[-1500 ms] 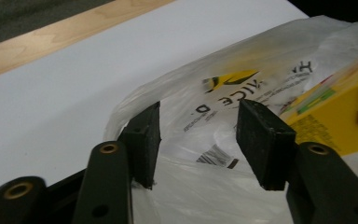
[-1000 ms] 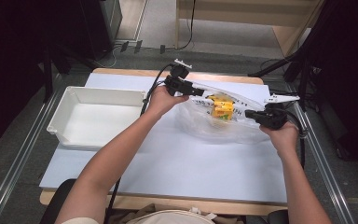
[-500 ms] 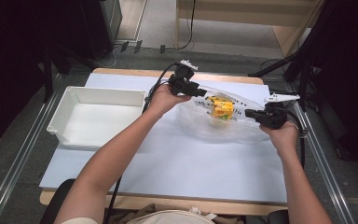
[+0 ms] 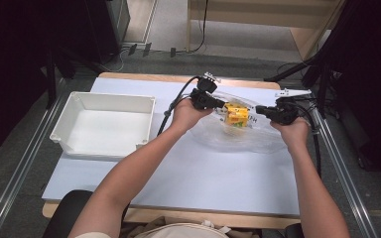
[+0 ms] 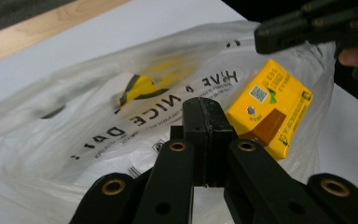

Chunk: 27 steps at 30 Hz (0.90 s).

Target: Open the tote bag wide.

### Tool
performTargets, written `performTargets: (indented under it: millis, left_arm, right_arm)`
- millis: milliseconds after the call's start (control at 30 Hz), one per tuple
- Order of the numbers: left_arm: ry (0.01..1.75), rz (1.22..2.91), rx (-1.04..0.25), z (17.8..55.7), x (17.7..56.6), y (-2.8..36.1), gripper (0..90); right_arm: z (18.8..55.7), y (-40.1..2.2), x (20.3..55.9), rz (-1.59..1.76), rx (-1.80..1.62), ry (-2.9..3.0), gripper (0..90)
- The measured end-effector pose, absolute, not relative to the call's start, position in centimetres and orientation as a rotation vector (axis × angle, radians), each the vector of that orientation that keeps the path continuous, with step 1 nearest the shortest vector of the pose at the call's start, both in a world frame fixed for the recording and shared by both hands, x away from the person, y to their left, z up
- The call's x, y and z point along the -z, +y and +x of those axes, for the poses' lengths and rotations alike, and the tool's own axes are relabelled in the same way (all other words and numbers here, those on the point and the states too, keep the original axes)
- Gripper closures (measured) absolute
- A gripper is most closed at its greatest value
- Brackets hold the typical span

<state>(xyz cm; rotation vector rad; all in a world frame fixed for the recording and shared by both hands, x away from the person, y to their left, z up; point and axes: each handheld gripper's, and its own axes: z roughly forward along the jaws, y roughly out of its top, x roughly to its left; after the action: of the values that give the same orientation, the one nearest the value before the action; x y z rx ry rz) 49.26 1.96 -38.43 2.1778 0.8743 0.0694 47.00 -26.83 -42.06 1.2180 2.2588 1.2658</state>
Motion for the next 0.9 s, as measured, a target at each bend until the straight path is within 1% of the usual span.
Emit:
performTargets:
  millis: [200,333,500,633,900]
  left_arm:
    - [0.891,2.143,-0.099,48.2,40.6,2.0,90.0]
    - [0.909,2.125,-0.128,47.1,42.3,2.3,90.0]
    - [0.927,2.148,-0.104,45.7,44.7,2.3,90.0]
    - [0.907,2.183,-0.084,44.4,45.9,2.3,90.0]
    - [0.891,2.206,-0.039,42.7,46.7,3.5,90.0]
  right_arm:
    - [48.7,-26.5,42.3,1.194,-1.26,2.256,89.1]
    - [49.8,-26.3,43.4,1.231,-1.242,2.255,89.1]
    - [50.7,-25.6,45.2,1.254,-1.204,2.27,89.1]
    - [51.2,-24.9,46.0,1.264,-1.169,2.273,89.1]
    - [52.0,-24.5,47.5,1.338,-1.133,2.268,89.1]
